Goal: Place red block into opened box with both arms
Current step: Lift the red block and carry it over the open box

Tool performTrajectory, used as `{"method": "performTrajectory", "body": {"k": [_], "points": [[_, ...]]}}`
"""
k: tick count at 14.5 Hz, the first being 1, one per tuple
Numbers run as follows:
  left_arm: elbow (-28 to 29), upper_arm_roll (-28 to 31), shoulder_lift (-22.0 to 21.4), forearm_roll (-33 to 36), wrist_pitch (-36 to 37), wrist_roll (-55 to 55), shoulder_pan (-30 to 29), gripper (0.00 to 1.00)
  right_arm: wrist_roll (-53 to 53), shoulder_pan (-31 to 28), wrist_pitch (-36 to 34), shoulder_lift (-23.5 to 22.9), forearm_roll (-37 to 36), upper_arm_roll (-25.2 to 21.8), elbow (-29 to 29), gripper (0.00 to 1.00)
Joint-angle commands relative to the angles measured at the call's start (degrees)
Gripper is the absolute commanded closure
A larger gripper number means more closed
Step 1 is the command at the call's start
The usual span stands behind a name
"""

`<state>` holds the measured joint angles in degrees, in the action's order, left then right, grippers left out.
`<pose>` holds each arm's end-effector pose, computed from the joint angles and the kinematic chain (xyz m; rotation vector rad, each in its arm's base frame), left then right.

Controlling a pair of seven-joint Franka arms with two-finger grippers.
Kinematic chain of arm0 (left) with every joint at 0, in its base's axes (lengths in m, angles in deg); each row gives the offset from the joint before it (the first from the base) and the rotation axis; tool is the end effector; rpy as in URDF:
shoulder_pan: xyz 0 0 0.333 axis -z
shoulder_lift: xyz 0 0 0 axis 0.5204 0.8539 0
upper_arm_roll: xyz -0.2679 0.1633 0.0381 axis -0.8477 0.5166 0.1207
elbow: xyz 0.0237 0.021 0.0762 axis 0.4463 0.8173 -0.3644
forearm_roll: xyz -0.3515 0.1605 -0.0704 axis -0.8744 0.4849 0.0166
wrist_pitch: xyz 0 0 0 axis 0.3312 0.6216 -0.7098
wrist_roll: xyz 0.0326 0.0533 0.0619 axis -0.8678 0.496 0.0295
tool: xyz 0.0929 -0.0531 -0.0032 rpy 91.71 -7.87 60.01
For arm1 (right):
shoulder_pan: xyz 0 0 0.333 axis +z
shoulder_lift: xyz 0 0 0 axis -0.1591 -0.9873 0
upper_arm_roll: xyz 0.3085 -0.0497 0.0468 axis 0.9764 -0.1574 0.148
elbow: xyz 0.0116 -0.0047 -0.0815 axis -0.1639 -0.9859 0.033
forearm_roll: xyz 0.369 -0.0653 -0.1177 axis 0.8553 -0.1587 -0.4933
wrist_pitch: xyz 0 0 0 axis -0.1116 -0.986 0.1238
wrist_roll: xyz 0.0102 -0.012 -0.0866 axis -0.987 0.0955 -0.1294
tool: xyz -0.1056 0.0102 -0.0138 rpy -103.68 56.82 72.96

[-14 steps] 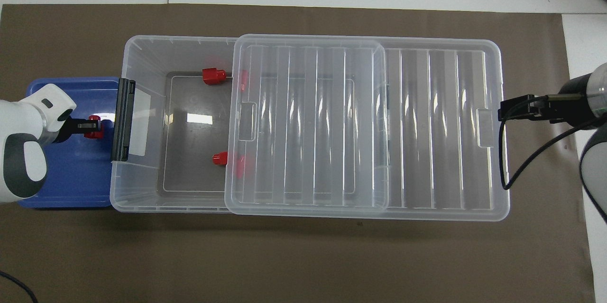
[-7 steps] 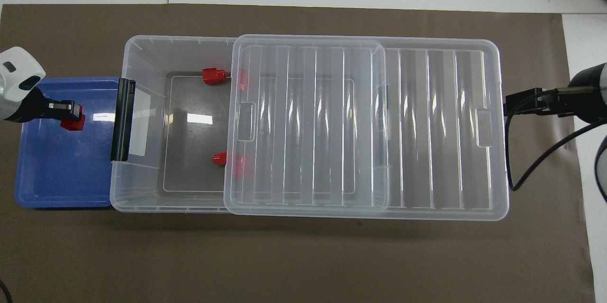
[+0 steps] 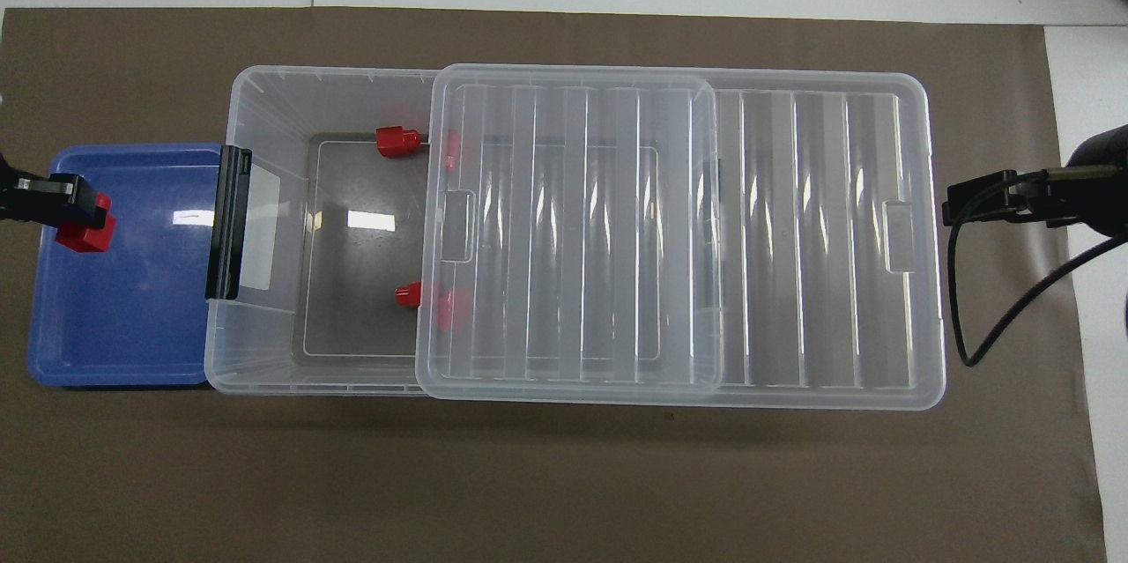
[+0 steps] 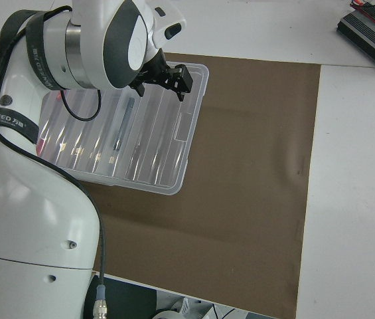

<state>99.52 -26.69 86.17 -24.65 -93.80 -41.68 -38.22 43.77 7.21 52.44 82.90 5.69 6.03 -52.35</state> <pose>0.5712 0.0168 0.5726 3.1171 -0.0826 -0.0918 0.5461 0.0206 0.6340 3.1345 -0.0548 0.0200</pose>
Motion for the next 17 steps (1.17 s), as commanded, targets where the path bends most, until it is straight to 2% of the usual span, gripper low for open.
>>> {"method": "performTrajectory", "body": {"k": [1, 3, 5, 6, 7, 10, 12, 15, 17], "points": [[0.0, -0.1, -2.7, 0.0, 3.2, 11.9, 6.4, 1.0, 0.8, -0.8, -2.4, 1.0, -0.2, 0.5, 0.3, 0.0], [0.2, -0.7, -3.2, -0.1, 1.9, 22.8, 11.1, 1.0, 0.7, -0.6, -2.4, 1.1, -0.1, -0.2, 0.2, 0.0], [1.2, -1.1, -3.5, -0.5, -2.5, 30.9, 13.6, 1.0, 0.8, 0.0, -2.5, 1.1, -0.2, -0.9, 0.3, 0.0], [2.9, -1.2, -3.9, -0.8, -5.3, 33.0, 14.6, 1.0, 0.8, 2.4, -2.6, 1.0, -0.7, -2.6, 0.5, 0.0], [5.2, -1.2, -4.8, -1.4, -8.6, 33.7, 14.7, 1.0, 0.8, 4.6, -2.7, 1.0, -0.7, -5.7, 0.5, 0.0], [12.6, -1.2, -6.4, -2.1, -18.8, 34.0, 15.6, 1.0, 0.7, 5.5, -2.7, 1.0, -0.1, -7.0, 0.5, 0.0], [13.7, -1.1, -5.1, -2.0, -23.7, 33.9, 16.7, 1.0, 0.8, 5.3, -3.3, 1.0, 0.2, -6.9, 0.4, 0.0], [14.2, -1.0, -2.8, -1.1, -26.3, 32.4, 16.9, 1.0, 0.9, 5.4, -3.3, 1.1, 0.2, -6.8, 0.3, 0.0], [16.7, -1.0, -2.7, 1.8, -29.5, 30.9, 16.8, 1.0, 0.8, 5.4, -3.3, 1.1, 0.2, -6.8, 0.1, 0.0]]}}
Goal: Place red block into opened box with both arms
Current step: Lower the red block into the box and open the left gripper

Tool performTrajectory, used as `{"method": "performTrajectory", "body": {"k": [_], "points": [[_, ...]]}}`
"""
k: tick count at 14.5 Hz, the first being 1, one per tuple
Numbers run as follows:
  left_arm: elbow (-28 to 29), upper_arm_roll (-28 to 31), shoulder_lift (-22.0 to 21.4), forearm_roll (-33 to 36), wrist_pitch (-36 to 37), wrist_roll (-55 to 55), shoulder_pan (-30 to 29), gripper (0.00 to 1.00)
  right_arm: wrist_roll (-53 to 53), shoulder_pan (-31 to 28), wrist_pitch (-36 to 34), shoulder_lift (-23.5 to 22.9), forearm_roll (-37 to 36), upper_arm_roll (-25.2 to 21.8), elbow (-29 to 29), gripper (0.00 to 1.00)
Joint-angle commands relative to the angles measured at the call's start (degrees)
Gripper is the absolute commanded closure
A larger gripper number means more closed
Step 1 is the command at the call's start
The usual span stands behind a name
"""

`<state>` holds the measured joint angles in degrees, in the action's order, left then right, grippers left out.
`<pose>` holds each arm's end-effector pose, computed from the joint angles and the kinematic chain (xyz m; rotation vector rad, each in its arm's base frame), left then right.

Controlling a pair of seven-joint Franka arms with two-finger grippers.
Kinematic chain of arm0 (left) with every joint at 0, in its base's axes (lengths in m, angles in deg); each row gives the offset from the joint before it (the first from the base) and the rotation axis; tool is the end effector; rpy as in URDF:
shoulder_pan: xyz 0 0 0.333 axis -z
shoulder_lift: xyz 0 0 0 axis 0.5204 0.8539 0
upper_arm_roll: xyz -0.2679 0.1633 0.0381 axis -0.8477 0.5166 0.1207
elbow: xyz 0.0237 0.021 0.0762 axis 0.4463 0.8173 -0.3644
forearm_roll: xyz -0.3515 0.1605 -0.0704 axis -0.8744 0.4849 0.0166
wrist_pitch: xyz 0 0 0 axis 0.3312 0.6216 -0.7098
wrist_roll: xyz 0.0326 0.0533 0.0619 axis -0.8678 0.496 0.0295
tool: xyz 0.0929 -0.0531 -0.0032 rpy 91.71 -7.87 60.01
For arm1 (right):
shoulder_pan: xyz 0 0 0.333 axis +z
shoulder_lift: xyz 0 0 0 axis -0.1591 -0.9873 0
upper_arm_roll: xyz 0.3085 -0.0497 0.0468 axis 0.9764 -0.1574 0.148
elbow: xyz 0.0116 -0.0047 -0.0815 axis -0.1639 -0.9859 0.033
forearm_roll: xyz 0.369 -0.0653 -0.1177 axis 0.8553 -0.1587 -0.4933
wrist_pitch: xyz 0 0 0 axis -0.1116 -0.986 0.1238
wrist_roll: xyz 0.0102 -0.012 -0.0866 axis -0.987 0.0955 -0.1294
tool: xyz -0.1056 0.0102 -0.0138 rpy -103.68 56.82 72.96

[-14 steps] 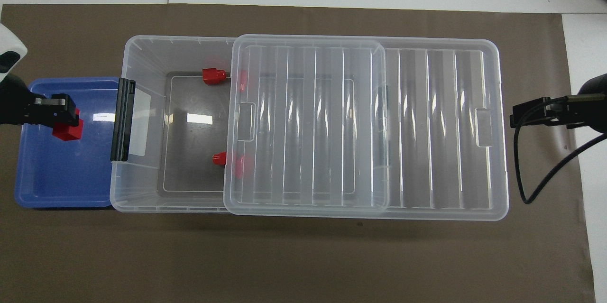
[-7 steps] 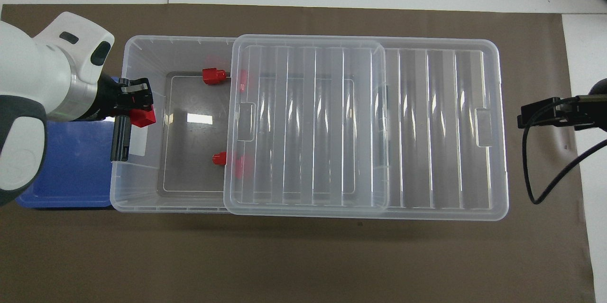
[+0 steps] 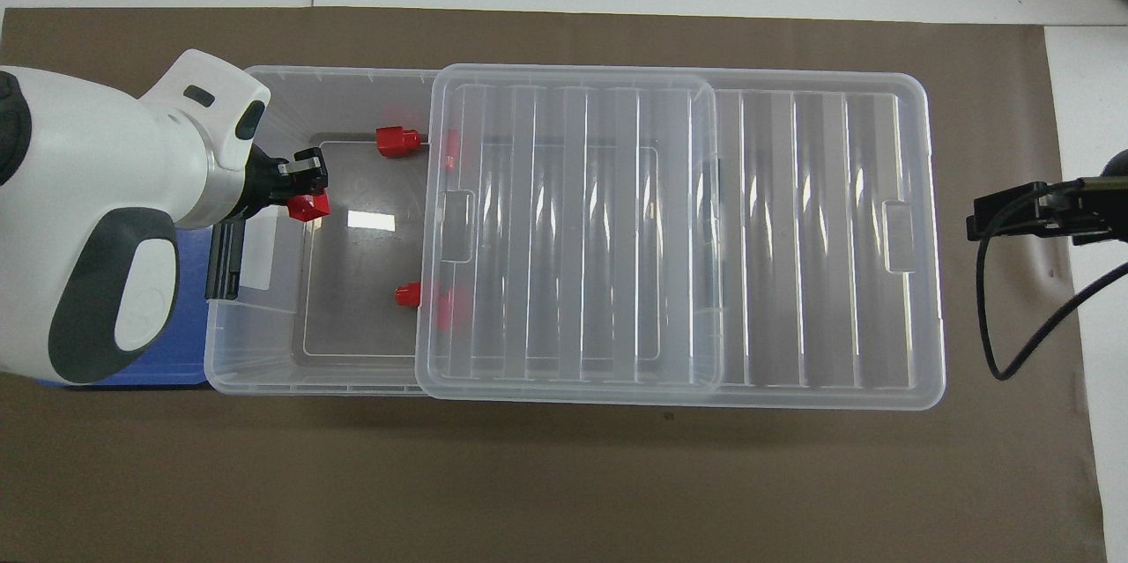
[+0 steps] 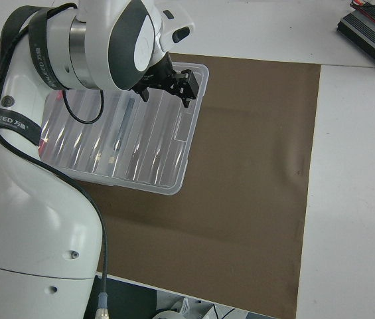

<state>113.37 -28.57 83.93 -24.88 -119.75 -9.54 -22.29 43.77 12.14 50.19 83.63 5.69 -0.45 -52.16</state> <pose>0.5615 -0.1627 0.5203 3.0275 0.3089 0.2592 0.5384 0.0048 0.6390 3.1356 -0.0974 -0.0167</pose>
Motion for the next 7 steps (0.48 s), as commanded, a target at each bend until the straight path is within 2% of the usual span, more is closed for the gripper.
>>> {"method": "performTrajectory", "body": {"k": [1, 3, 7], "points": [[4.5, 1.0, -0.4, 3.4, -5.5, -1.2, 0.9, 1.0, 0.8, 0.4, -1.0, 0.4, 0.2, -0.4, -0.3, 0.0], [6.8, 0.9, -0.3, 7.3, -7.8, -1.0, 0.9, 1.0, 0.8, 0.5, -1.0, 0.4, 0.2, -0.4, -0.3, 0.0], [8.2, 1.0, 1.7, 8.1, -10.1, 0.2, 2.1, 1.0, 0.8, 0.5, -1.1, 0.5, 0.1, -0.4, -0.4, 0.0]]}}
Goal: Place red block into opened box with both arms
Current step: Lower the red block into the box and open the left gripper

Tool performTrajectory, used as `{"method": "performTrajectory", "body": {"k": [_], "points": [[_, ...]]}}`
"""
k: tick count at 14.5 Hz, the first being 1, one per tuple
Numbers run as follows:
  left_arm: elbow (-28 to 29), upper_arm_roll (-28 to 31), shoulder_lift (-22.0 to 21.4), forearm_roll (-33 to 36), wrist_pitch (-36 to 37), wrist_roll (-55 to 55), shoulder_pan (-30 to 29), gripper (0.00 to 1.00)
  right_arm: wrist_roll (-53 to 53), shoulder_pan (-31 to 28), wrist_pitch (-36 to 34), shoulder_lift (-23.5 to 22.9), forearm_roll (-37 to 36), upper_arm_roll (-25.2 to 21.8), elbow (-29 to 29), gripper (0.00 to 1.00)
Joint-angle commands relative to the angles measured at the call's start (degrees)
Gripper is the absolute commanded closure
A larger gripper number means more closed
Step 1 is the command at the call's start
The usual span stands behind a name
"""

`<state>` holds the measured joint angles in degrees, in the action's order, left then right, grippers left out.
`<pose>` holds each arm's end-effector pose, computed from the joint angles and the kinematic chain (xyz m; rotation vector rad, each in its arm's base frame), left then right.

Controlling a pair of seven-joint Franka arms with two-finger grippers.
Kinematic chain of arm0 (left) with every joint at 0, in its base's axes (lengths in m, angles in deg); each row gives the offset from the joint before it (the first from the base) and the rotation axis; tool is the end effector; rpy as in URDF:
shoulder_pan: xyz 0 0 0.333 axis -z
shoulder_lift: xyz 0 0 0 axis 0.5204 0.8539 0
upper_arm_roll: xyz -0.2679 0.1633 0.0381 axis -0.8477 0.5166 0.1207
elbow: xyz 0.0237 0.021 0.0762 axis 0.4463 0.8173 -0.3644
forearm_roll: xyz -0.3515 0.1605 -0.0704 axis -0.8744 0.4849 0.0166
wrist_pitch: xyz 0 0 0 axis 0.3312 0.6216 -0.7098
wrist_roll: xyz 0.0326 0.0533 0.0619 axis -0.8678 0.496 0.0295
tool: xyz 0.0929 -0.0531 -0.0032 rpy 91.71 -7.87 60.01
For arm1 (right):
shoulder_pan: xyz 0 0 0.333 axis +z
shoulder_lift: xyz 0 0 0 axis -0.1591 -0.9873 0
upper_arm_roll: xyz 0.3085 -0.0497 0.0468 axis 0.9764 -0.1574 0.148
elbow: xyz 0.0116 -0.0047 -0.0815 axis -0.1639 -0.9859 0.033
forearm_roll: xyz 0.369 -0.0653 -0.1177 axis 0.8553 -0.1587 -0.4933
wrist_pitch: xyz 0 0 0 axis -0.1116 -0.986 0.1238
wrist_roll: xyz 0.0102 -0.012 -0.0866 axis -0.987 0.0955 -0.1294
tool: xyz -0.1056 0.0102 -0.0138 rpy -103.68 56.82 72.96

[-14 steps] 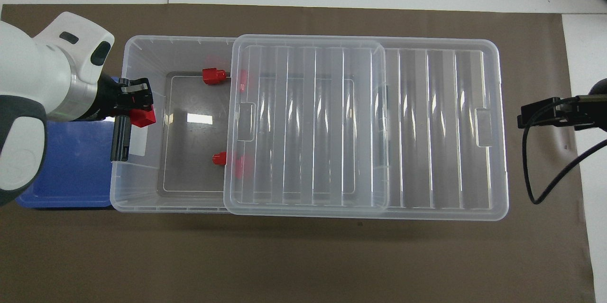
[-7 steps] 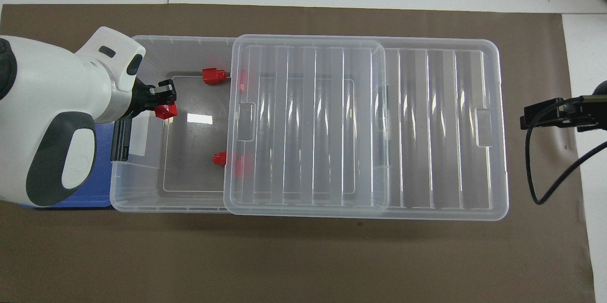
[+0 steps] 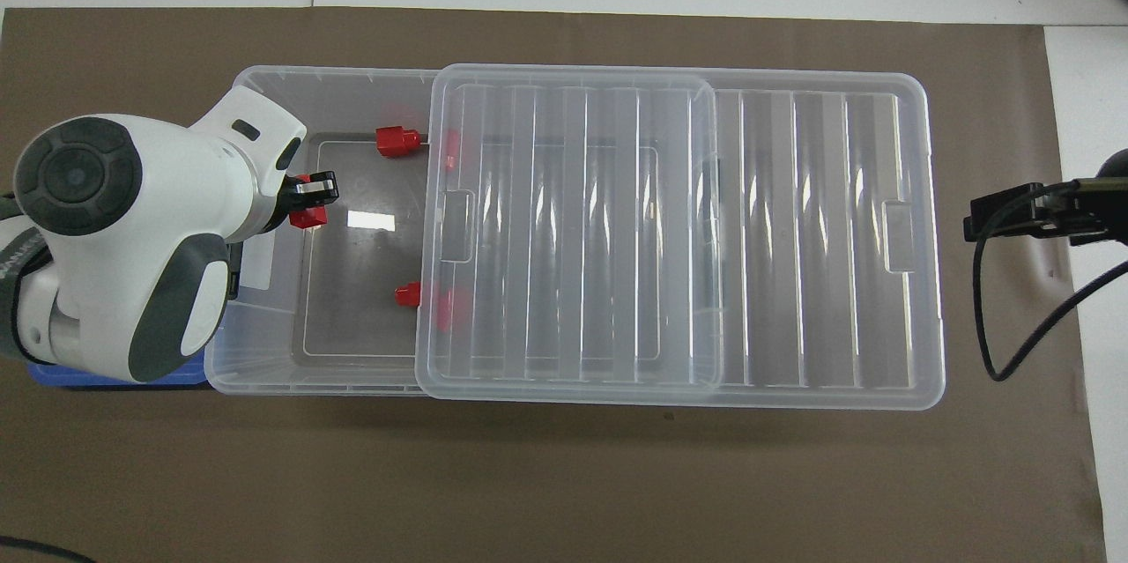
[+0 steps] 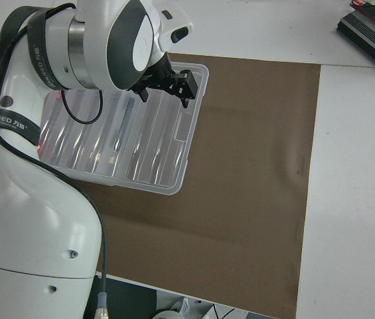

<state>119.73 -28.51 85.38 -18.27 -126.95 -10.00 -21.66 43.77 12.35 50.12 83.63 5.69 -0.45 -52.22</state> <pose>0.5594 -0.1633 0.4644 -3.1134 -0.2005 -0.3069 0.5383 0.0068 0.6384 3.1357 -0.0916 -0.0202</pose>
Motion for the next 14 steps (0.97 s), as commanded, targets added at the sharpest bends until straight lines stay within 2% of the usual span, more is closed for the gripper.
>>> {"method": "performTrajectory", "body": {"k": [1, 3, 14], "points": [[3.3, 0.9, 0.2, 1.5, -4.9, 0.5, 1.1, 1.0, 0.7, 0.3, -1.0, 0.5, 0.2, -0.4, -0.3, 0.0], [6.2, 0.9, 1.3, 1.4, -10.5, 0.8, 0.9, 1.0, 0.7, 0.3, -1.0, 0.5, 0.2, -0.4, -0.3, 0.0], [7.5, 1.4, 10.3, 1.7, -20.4, 1.4, 0.4, 1.0, 0.7, 0.3, -0.9, 0.5, 0.2, -0.4, -0.2, 0.0]]}}
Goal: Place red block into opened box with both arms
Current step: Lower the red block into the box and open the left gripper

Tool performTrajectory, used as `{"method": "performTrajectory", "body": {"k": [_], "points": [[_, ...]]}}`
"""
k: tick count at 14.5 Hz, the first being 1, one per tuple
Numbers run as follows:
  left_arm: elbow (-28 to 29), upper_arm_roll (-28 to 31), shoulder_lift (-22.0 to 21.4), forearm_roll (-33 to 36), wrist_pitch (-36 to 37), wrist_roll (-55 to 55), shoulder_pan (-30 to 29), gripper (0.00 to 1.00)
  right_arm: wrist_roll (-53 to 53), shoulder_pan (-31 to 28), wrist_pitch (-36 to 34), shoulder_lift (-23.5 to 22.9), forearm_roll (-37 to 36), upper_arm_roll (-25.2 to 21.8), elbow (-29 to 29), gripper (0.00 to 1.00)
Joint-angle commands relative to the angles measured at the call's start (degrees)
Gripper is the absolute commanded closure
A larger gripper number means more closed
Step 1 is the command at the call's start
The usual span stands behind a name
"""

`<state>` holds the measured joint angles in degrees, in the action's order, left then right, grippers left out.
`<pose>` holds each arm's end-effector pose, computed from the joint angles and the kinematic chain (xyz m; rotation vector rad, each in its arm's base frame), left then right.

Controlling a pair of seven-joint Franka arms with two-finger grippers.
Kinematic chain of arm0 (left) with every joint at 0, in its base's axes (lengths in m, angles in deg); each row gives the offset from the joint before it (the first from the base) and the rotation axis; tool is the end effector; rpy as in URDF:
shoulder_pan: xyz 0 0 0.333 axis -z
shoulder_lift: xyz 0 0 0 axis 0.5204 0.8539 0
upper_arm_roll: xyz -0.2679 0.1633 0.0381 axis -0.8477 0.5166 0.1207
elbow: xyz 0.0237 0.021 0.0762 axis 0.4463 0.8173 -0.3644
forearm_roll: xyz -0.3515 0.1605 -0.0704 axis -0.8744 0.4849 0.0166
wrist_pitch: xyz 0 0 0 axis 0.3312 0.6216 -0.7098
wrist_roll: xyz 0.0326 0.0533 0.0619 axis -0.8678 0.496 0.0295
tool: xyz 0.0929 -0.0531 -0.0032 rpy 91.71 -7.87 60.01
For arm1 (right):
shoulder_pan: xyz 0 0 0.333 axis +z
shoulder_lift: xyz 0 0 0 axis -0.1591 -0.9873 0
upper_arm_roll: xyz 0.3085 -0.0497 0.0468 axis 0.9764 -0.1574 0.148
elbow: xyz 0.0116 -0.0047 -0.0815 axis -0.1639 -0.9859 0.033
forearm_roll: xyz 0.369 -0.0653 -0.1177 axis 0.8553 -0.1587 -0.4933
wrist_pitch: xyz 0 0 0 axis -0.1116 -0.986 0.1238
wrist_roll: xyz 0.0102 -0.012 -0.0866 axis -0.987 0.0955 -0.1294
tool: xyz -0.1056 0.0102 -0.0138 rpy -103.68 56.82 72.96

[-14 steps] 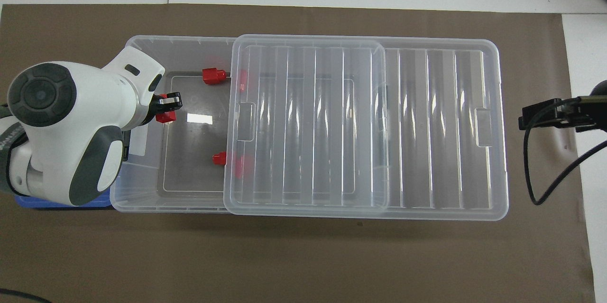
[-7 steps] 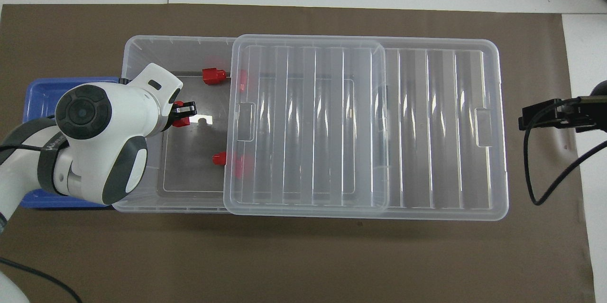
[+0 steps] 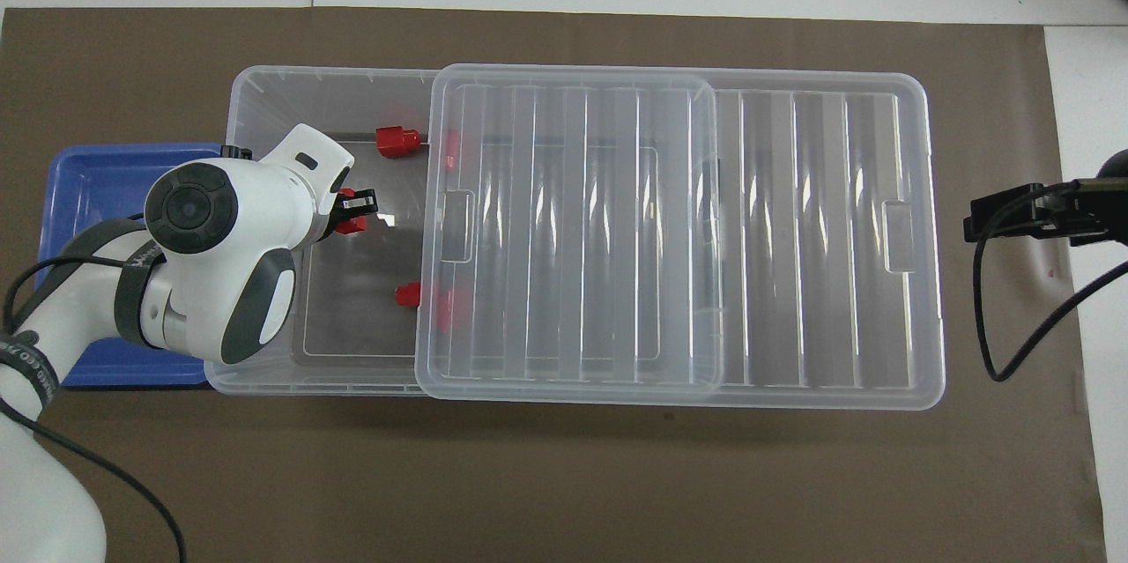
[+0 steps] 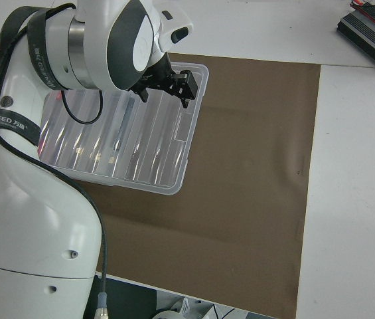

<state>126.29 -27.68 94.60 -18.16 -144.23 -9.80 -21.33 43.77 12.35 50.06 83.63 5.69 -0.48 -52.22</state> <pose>0.5712 -0.1647 0.3479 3.0857 0.1874 0.3254 0.5382 0.0065 0.6383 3.1356 -0.0925 -0.0219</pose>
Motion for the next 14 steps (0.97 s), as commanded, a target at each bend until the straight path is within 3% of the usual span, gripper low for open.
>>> {"method": "performTrajectory", "body": {"k": [1, 7, 8, 9, 10, 13, 14], "points": [[1.4, 0.6, 1.8, 1.6, -4.2, 1.2, -0.3, 1.0, 0.7, 0.3, -0.9, 0.4, 0.2, -0.3, -0.2, 0.0], [2.9, 0.7, 3.1, 1.6, -8.0, 1.2, -0.4, 1.0, 0.7, 0.2, -0.8, 0.5, 0.2, -0.4, -0.2, 0.0], [2.9, 0.7, 3.1, 1.6, -8.0, 1.1, -0.4, 0.74, 0.7, 0.3, -0.9, 0.5, 0.2, -0.4, -0.2, 0.0], [2.8, 0.7, 3.1, 1.6, -8.0, 1.0, -0.4, 0.23, 0.7, 0.3, -0.9, 0.5, 0.2, -0.4, -0.2, 0.0], [2.8, 0.7, 3.1, 1.6, -7.9, 1.0, -0.4, 0.0, 0.7, 0.3, -1.0, 0.5, 0.2, -0.4, -0.2, 0.0], [2.8, 0.7, 3.1, 1.6, -7.8, 1.0, -0.4, 0.0, 1.0, 0.3, -0.7, 0.5, 0.2, -0.4, -0.5, 0.01], [2.8, 0.6, 3.1, 1.6, -7.7, 1.0, -0.4, 0.0, 0.9, 0.3, -0.3, 0.6, 0.2, -0.4, -0.7, 0.06]]}}
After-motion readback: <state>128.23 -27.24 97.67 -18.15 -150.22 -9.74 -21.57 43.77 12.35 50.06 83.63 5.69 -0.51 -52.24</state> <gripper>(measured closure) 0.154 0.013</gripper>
